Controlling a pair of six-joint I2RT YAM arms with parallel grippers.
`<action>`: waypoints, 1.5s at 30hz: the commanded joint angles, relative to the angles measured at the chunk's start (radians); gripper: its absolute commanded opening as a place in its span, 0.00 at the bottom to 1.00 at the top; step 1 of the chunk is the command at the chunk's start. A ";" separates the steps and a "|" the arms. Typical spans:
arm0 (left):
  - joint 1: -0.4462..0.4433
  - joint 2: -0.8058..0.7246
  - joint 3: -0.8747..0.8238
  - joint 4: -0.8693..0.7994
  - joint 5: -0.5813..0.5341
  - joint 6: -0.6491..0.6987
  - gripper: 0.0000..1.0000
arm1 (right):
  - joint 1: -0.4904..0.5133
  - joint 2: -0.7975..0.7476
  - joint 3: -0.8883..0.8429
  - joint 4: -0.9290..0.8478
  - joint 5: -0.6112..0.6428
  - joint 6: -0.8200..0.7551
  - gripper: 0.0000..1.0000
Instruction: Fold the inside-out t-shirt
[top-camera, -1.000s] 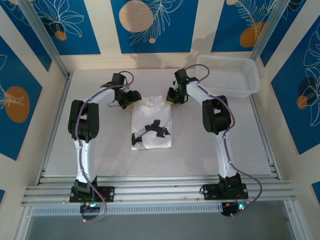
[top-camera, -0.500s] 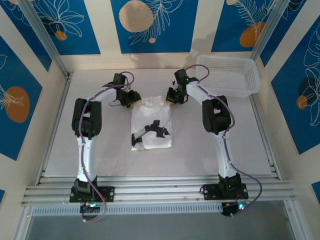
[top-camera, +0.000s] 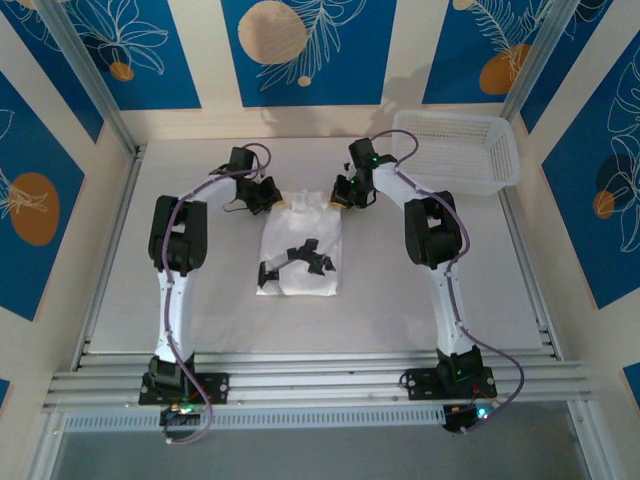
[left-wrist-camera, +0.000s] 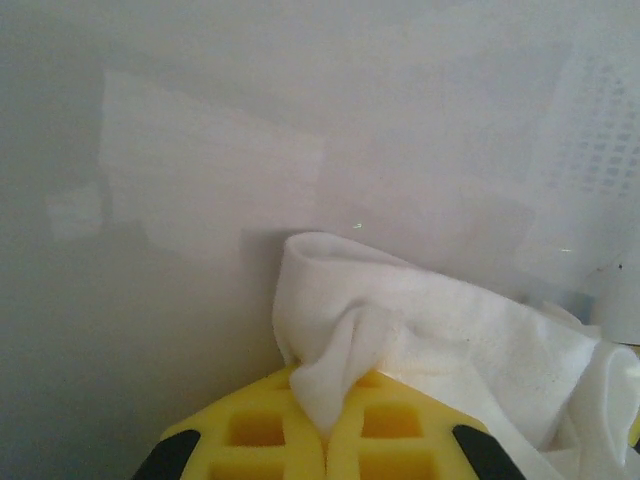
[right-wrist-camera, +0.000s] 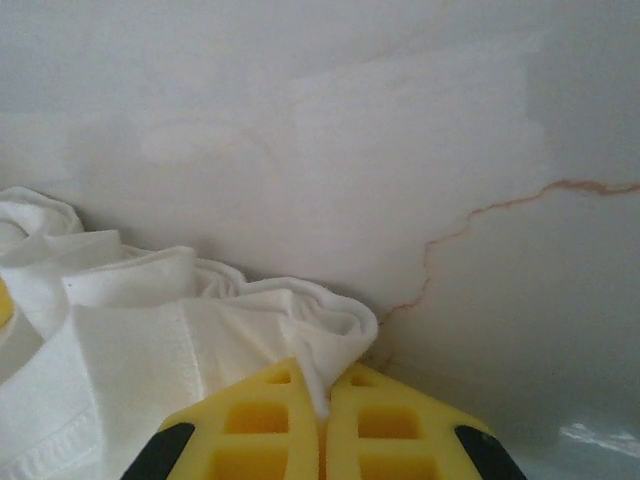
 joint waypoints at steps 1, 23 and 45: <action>0.003 0.001 0.060 -0.015 0.025 -0.019 0.00 | -0.010 -0.005 0.061 -0.030 -0.102 0.017 0.00; -0.017 -0.904 -0.780 0.217 0.051 -0.123 0.00 | 0.085 -0.779 -0.829 0.495 -0.288 -0.018 0.00; -0.033 -1.072 -1.080 0.349 -0.417 0.061 0.00 | 0.109 -0.774 -0.888 0.504 -0.138 -0.042 0.00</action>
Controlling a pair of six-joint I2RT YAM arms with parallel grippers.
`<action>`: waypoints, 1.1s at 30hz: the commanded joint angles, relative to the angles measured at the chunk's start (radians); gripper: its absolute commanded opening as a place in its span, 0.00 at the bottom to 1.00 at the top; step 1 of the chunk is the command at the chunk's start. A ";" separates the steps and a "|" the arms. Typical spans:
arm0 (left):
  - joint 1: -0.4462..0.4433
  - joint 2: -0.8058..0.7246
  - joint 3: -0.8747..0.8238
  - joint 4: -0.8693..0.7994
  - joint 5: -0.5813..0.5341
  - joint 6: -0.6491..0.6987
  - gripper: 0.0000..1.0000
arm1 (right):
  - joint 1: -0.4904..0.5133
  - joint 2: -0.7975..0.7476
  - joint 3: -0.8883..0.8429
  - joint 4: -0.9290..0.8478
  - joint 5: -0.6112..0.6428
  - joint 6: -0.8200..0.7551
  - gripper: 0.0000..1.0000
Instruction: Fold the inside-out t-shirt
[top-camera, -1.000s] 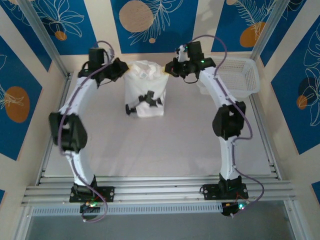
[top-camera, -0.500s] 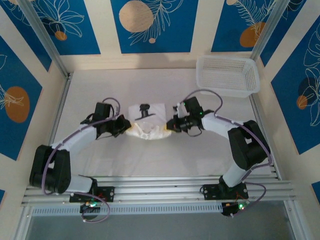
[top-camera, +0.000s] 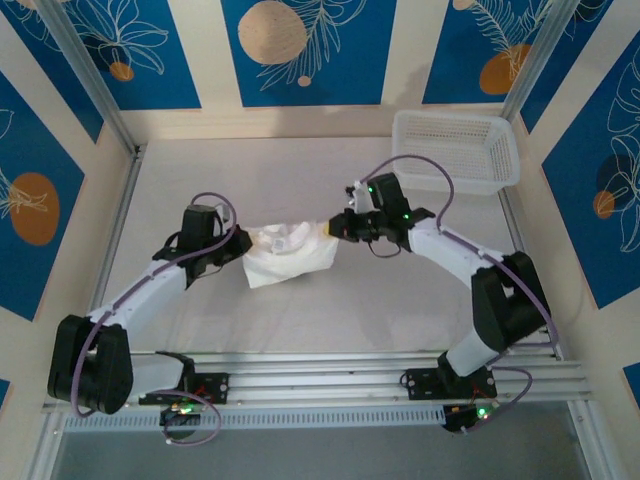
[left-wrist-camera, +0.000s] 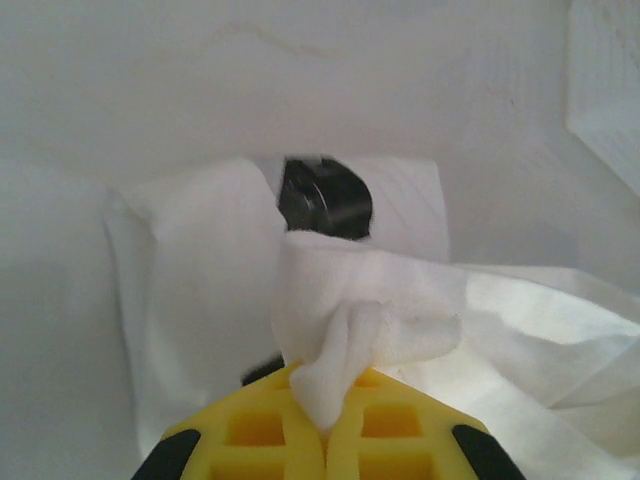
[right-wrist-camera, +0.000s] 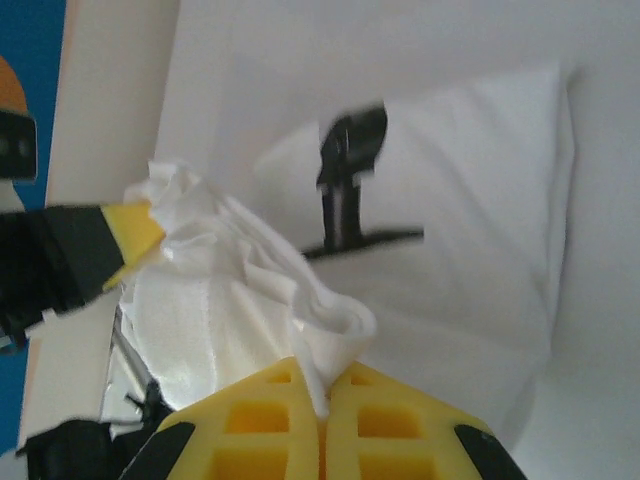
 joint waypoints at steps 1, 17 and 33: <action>-0.001 0.018 -0.046 0.109 -0.227 0.042 0.00 | -0.019 0.108 0.082 0.012 0.024 -0.060 0.00; -0.001 0.156 -0.090 0.257 -0.221 0.011 0.27 | -0.043 0.466 0.387 -0.076 0.002 -0.061 0.38; -0.144 -0.030 -0.022 -0.002 -0.128 0.008 0.52 | 0.135 0.206 0.084 -0.019 0.208 -0.033 0.40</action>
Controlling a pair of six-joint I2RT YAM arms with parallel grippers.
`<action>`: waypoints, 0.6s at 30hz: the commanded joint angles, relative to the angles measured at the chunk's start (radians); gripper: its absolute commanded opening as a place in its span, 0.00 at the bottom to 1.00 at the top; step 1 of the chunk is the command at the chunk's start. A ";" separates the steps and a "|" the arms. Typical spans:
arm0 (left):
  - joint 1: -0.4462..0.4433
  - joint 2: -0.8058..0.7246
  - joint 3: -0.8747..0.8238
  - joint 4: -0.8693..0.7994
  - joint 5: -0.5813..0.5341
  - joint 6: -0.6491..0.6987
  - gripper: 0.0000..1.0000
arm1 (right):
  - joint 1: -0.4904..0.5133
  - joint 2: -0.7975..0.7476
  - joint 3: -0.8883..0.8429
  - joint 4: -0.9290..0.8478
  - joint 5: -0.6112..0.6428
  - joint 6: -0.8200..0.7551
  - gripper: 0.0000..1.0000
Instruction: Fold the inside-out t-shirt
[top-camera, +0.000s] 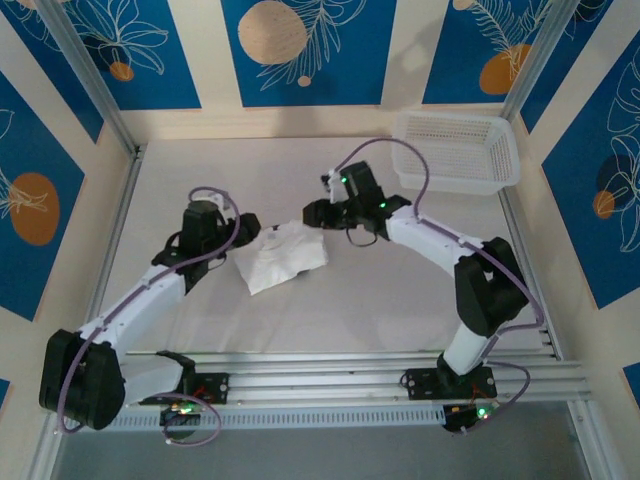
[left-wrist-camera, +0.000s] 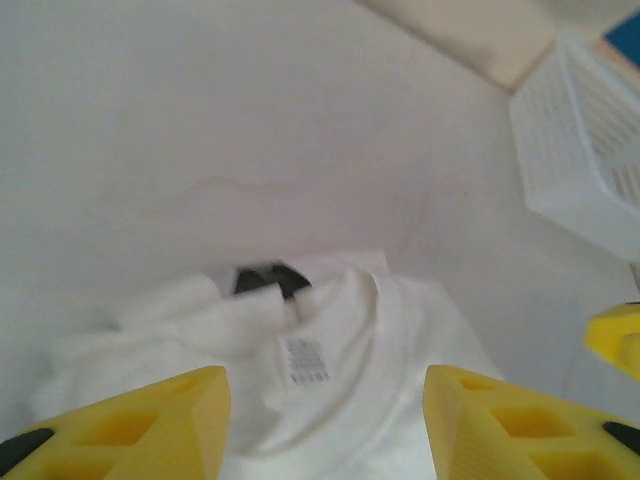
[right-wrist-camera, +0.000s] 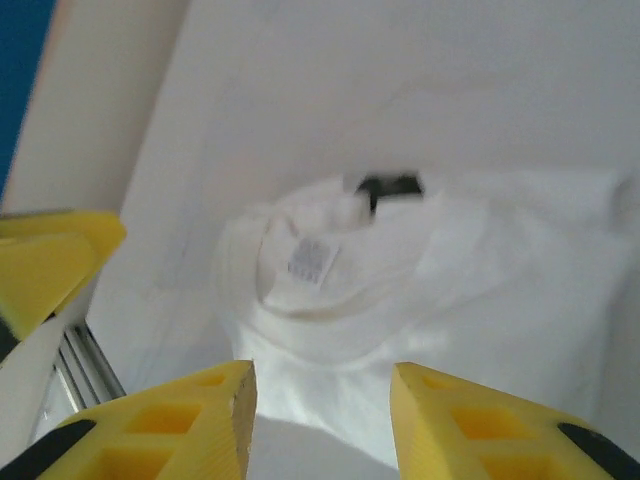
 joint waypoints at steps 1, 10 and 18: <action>-0.046 0.058 -0.069 -0.041 0.004 -0.029 0.52 | 0.016 0.126 -0.062 -0.008 0.082 0.009 0.40; -0.032 0.128 -0.047 -0.108 -0.047 0.024 0.57 | 0.015 0.073 -0.029 -0.133 0.042 0.005 0.34; -0.012 -0.057 0.067 -0.277 -0.001 0.067 0.76 | 0.022 0.003 -0.169 -0.093 0.109 0.438 0.43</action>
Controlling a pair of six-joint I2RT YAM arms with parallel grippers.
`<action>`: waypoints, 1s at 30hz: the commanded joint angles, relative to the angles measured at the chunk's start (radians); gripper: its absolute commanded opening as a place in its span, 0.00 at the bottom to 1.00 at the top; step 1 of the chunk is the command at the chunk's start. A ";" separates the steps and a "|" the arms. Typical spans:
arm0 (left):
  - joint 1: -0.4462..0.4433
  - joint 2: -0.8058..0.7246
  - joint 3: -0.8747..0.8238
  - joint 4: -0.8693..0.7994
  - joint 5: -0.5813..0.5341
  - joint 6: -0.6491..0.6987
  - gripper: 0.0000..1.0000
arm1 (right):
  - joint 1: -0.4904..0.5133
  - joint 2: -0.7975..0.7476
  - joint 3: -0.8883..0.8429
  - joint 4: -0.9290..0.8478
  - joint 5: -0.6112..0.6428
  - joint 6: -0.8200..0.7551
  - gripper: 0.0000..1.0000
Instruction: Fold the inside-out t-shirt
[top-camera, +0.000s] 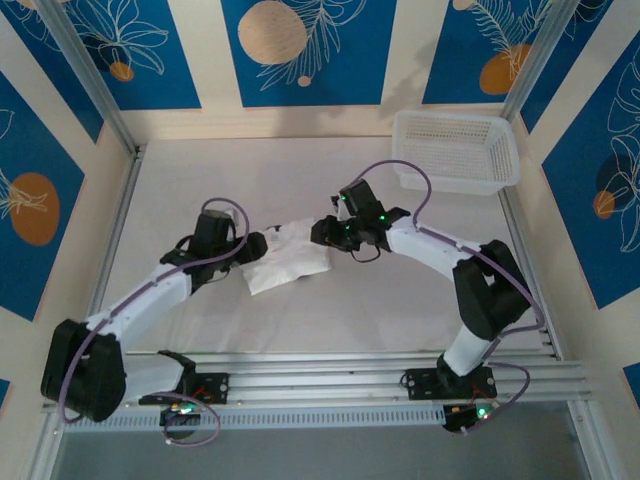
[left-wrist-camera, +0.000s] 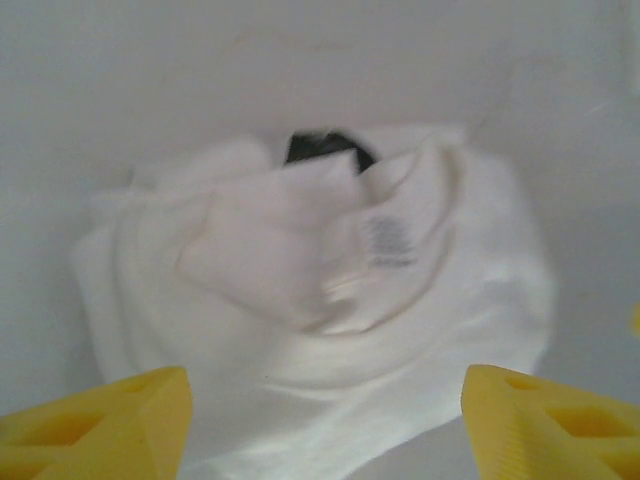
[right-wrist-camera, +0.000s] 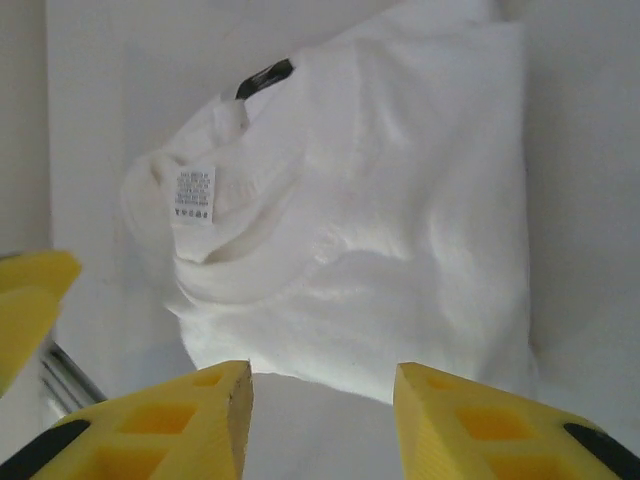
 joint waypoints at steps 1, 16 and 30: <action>0.010 -0.082 0.055 -0.107 0.038 0.042 0.79 | 0.022 0.066 -0.061 -0.005 0.028 0.222 0.43; 0.067 -0.268 0.033 -0.349 -0.106 -0.047 0.88 | 0.252 0.675 0.671 0.139 -0.054 0.567 0.26; 0.381 0.037 0.040 -0.110 0.107 -0.231 0.67 | 0.142 0.297 0.475 0.051 -0.025 0.177 0.41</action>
